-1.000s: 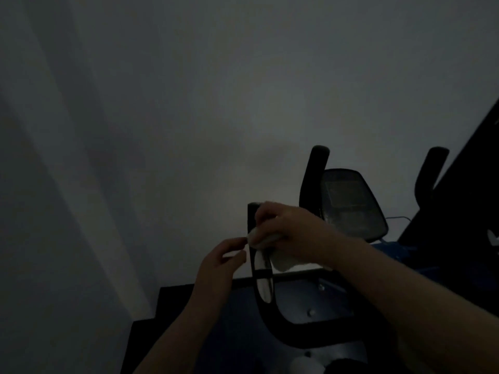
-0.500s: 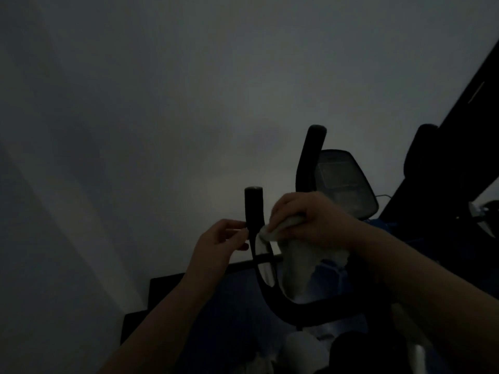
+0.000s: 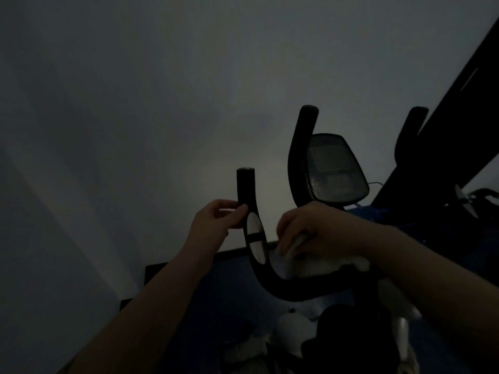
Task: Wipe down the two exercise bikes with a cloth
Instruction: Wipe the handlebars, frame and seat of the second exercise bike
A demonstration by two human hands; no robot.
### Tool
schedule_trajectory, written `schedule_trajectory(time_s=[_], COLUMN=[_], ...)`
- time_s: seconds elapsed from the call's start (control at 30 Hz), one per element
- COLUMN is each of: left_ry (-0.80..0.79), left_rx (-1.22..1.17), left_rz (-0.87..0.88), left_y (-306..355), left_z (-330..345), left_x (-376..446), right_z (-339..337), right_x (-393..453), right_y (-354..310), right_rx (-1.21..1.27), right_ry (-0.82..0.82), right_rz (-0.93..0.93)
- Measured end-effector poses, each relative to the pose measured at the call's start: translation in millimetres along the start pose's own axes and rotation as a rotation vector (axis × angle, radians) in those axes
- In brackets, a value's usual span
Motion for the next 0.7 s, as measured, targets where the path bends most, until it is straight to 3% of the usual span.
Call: schedule_trajectory(time_s=[0.13,0.2,0.33,0.4,0.43,0.53,0.57,0.7], left_ry=[-0.004,-0.013,0.029,0.080,0.094,0.123,0.133,0.169], left_rx=[0.011,0.015,0.059,0.108,0.129,0.207,0.231,0.245], left_rz=[-0.001,-0.003,0.078,0.185,0.238,0.359,0.376,0.441], left_y=[0.9,1.3,6.7,15.1,19.7,27.8,26.7,24.6], left_z=[-1.2,-1.6,-2.4,-2.3,-2.0,-1.8,-1.5,-4.0], left_x=[1.7,2.5,7.7,14.7,18.7,28.8,29.9,33.8], right_z=[5.3,25.7,17.4,-5.5,-18.4,-53.4,-57.2,-49.8], right_x=[17.6,24.5,8.4,11.3,18.4,50.2,61.9,94.0], right_y=[-14.4,-28.5,-19.0,-7.6,-2.5,-3.3,-9.1,-24.5], right_rx=[0.076,0.086,0.135,0.093,0.113,0.171,0.163,0.049], right_ry=[0.342,0.376,0.007,-0.035,0.062,0.567,0.630,0.392], right_rz=[0.029,-0.037,-0.021,0.020,0.049,0.106,0.111,0.121])
Point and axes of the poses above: each hand's wrist, its own x-axis towards the middle knuckle, its own z-axis out of the palm, y = z × x, the point moved 1 cm from there along x, towards the middle knuckle, and after that the axes turned 5 degrees about y, right-handed, at the moved point
